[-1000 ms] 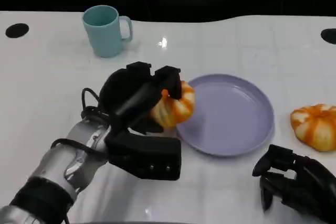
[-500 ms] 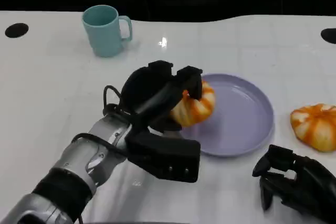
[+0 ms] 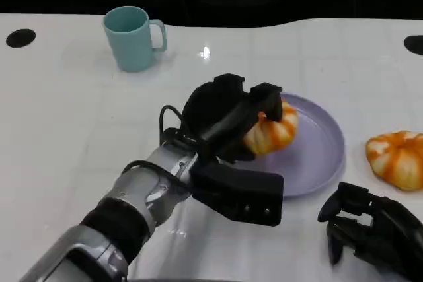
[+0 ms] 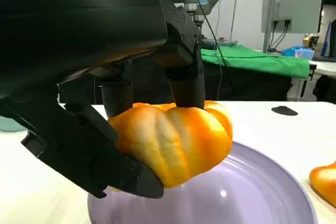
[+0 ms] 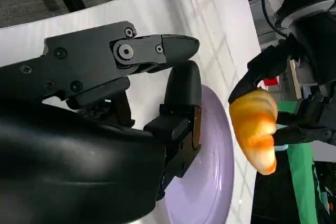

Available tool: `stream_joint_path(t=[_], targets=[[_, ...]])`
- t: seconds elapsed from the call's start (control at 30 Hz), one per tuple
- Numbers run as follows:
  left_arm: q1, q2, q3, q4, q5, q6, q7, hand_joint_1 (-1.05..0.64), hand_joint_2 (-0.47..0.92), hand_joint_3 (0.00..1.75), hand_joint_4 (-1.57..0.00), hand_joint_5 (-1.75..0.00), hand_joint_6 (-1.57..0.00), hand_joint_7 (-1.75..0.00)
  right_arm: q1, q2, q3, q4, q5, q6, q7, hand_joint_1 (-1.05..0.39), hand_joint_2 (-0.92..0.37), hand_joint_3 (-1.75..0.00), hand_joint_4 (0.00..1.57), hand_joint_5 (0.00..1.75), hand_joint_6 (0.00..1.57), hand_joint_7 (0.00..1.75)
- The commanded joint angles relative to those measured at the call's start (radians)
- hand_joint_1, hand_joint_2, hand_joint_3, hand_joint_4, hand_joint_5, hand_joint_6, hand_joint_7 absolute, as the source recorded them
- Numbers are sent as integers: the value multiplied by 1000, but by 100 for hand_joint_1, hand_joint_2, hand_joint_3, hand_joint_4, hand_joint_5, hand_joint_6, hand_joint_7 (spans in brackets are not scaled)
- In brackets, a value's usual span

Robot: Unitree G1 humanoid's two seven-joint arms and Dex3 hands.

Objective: Grasp the bread from the table and place it into the plate.

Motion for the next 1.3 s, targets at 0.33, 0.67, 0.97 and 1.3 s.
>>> stream_joint_path(t=[0.33,0.67,0.97,1.3], targets=[[-100,-65,-54,145,19,57,63,-32,90,42,-87,-175,-73,-123,29,-7,2,-13,-5,25,-10,-51,-92,-24,65,175,67,135],[-129,-94,-77,227,7,83,-8,-38,92,19,-46,-70,-47,-36,32,-7,7,-16,-16,9,-18,-52,-92,-25,66,175,69,135],[-148,-100,-132,264,39,148,-45,-77,92,47,0,-17,-8,-1,33,-9,9,-20,-18,11,-20,-53,-92,-25,65,175,69,134],[-143,-80,-126,239,16,129,-121,-96,92,71,0,0,0,0,29,-8,4,-9,-10,11,-13,-52,-92,-25,65,175,68,135]])
